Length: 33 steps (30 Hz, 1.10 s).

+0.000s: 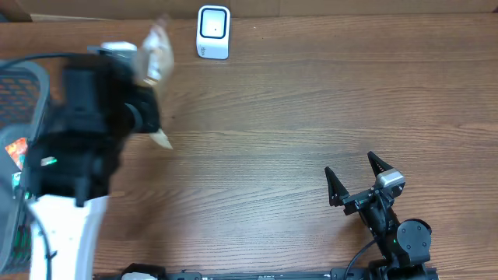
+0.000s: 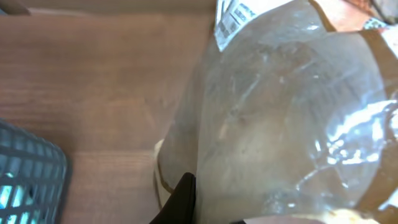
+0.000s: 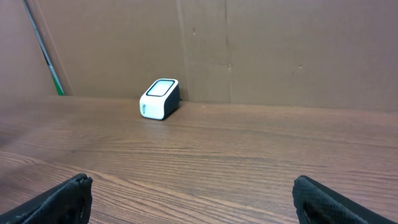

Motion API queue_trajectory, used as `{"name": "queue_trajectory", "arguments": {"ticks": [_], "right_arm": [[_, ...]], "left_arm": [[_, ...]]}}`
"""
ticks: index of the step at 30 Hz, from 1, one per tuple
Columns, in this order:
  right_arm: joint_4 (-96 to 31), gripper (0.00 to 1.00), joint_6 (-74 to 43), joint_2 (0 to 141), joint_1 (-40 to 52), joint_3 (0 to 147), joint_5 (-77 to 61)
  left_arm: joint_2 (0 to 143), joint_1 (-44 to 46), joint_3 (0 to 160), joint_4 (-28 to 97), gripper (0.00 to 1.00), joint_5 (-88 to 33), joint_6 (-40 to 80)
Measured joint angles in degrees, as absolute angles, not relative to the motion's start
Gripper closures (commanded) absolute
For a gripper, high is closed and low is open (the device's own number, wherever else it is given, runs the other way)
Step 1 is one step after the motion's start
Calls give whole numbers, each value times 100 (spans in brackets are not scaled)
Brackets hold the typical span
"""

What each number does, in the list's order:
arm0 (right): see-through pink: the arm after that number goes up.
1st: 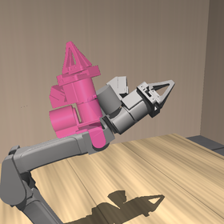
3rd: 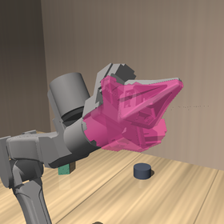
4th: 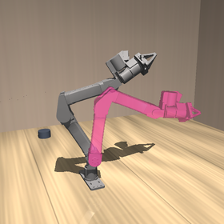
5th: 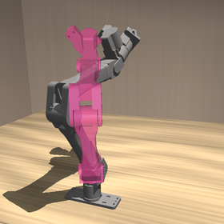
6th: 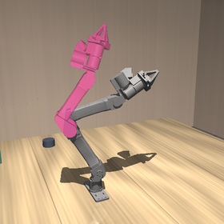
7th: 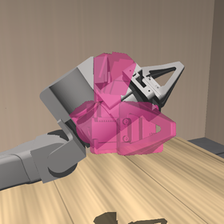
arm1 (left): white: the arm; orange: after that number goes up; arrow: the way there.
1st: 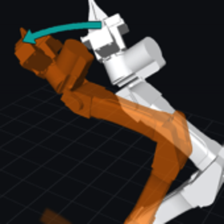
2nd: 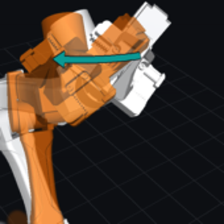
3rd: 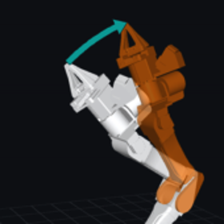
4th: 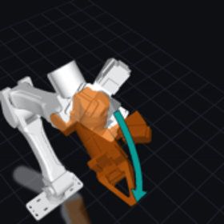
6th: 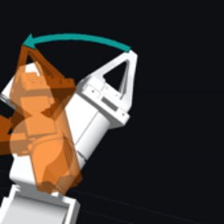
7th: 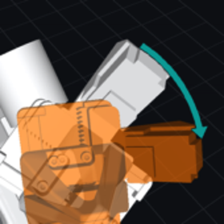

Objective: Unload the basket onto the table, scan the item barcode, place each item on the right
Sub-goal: 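Lift the bag toward the scanner and drop it on the table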

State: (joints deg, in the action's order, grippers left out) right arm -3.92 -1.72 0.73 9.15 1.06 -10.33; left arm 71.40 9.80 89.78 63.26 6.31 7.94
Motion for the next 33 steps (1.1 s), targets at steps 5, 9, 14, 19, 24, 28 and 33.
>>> {"name": "queue_trajectory", "arguments": {"ticks": [5, 9, 14, 19, 24, 28, 33], "right_arm": [[-390, 0, -169, 73, 915, 106, -1033], [-390, 0, -172, 73, 915, 106, -1035], [-390, 0, -172, 73, 913, 106, -1035], [-392, 0, -172, 73, 915, 106, -1035], [-392, 0, -172, 73, 915, 106, -1035], [-395, 0, -172, 73, 913, 106, -1033], [-390, 0, -169, 73, 915, 106, -1033]], "left_arm": [[7336, 2147, 7970, 6117, 96, 1959, 799], [7762, 2812, 7194, 5647, 96, 2886, 937], [8569, 3406, 6698, 4816, 96, 3747, 1181], [9360, 3566, 6683, 4169, 0, 3898, 1669], [9773, 3566, 6676, 3938, 0, 3393, 1964], [9765, 3564, 6761, 4001, 0, 3175, 2073], [9614, 3531, 7522, 4397, 0, 2928, 2110]]}}
